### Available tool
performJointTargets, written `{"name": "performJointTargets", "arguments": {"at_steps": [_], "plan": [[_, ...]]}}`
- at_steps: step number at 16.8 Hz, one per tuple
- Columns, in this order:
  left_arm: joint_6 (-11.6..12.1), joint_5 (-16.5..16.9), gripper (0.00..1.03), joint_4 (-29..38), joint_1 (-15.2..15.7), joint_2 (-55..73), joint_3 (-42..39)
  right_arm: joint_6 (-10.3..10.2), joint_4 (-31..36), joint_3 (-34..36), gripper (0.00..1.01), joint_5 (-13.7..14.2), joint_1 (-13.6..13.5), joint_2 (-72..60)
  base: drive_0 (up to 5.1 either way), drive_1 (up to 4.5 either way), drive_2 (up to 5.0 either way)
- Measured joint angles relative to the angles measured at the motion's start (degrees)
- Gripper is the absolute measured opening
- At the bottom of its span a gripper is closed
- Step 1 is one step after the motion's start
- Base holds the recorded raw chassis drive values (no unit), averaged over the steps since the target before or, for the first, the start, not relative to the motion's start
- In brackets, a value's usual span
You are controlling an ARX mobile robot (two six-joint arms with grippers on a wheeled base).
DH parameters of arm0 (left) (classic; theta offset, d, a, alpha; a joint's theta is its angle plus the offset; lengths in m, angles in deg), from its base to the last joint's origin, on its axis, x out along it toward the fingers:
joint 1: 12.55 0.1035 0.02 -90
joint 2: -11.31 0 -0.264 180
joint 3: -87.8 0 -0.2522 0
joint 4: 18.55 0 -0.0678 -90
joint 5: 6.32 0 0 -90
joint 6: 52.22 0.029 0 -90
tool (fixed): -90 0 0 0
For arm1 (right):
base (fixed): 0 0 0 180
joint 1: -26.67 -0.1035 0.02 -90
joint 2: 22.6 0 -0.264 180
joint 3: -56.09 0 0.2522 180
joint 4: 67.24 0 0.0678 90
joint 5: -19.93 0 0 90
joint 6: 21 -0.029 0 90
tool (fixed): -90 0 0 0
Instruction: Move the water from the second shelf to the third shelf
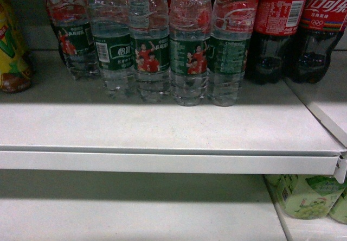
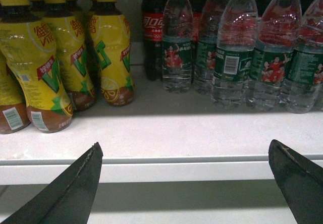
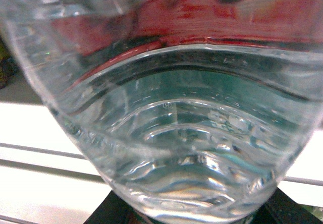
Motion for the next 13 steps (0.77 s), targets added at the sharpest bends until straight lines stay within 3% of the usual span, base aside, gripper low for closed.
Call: {"name": "performJointTargets", "arguments": {"at_steps": [13], "plan": [[0.0,0.0,0.98,0.0,0.0,0.0,0.0,-0.1,0.0,0.0,0.40,0.5,0.9,0.2,0.0,0.00,0.0]]}}
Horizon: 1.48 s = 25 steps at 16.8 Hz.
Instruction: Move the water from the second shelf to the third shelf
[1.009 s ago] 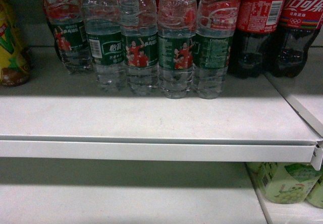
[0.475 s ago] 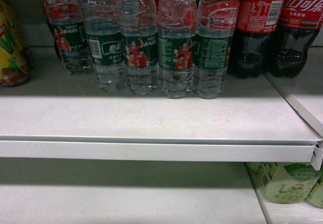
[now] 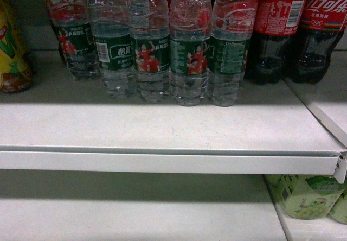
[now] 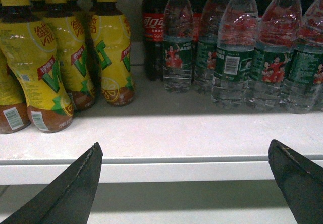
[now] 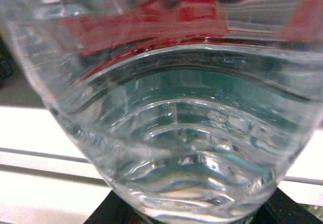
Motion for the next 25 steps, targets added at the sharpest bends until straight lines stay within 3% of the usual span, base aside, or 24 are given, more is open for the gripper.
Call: {"name": "performJointTargets", "arguments": {"at_steps": [25], "plan": [[0.0,0.0,0.98,0.2,0.0,0.0,0.0,-0.2,0.5,-0.2,0.39,0.0,0.0,0.1,0.0,0.00,0.0]]}}
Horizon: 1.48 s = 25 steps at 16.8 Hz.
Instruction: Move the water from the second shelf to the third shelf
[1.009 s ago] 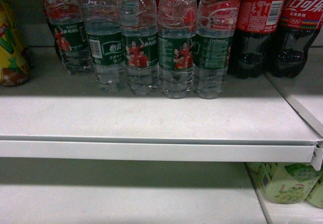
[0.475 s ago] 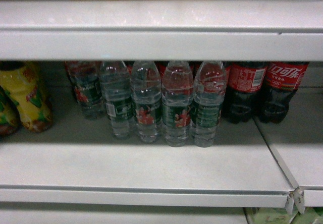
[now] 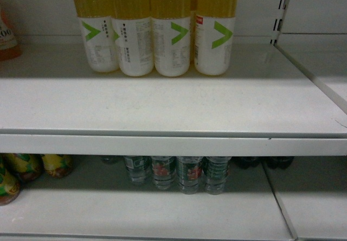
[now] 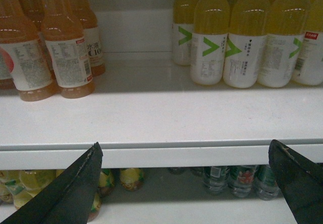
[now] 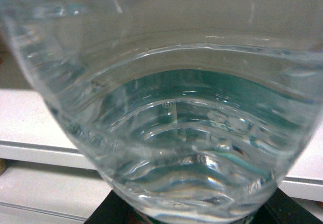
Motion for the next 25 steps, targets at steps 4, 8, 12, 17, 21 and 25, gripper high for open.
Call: {"name": "performJointTargets", "arguments": {"at_steps": [4,8,12,17,21,25], "plan": [[0.0,0.0,0.98,0.0,0.0,0.0,0.0,0.0,-0.2,0.0,0.39,0.0,0.0,0.2,0.0,0.00,0.0],[0.0,0.0,0.98,-0.1,0.0,0.0,0.0,0.0,-0.3,0.0,0.39,0.0,0.0,0.2,0.0,0.00,0.0],[0.0,0.0,0.98,-0.1,0.0,0.0,0.0,0.0,-0.3,0.0,0.39,0.0,0.0,0.2,-2.3,1.16,1.2],[0.0,0.0,0.98,-0.1,0.0,0.0,0.0,0.0,-0.5,0.0,0.39,0.3,0.2,0.2,-4.8,2.55,2.6],[0.0,0.0,0.98,-0.2,0.0,0.0,0.0,0.0,-0.5,0.0,0.39,0.0,0.2,0.2,-4.9,2.53,2.5],[0.0,0.0,0.98,-0.1,0.0,0.0,0.0,0.0,-0.4,0.0,0.39,0.0,0.2,0.2,-5.0,2.46,2.5]]}}
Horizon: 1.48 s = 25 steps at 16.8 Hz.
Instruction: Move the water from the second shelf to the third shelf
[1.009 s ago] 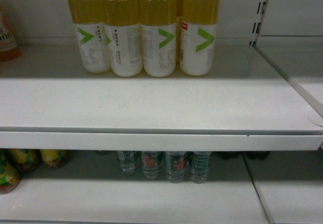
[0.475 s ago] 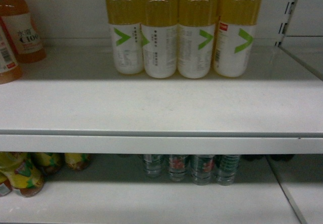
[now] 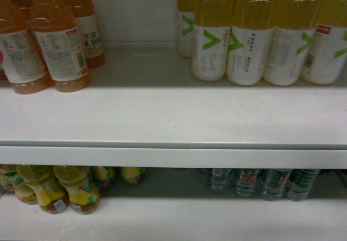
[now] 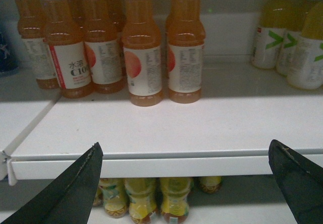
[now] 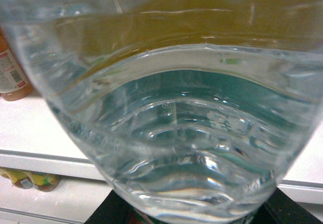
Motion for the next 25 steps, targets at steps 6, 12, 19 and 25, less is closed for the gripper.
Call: {"name": "performJointTargets", "arguments": {"at_steps": [6,12,19,25], "plan": [[0.0,0.0,0.98,0.1,0.0,0.0,0.0,0.0,0.0,0.0,0.39,-0.1,0.0,0.0,-5.0,2.43,2.4],[0.0,0.0,0.98,0.1,0.0,0.0,0.0,0.0,0.2,0.0,0.39,0.0,0.0,0.0,-4.9,2.51,2.5],[0.0,0.0,0.98,0.1,0.0,0.0,0.0,0.0,0.1,0.0,0.39,0.0,0.0,0.0,-5.0,2.42,2.4],[0.0,0.0,0.98,-0.1,0.0,0.0,0.0,0.0,0.0,0.0,0.39,0.0,0.0,0.0,-5.0,2.45,2.4]]}}
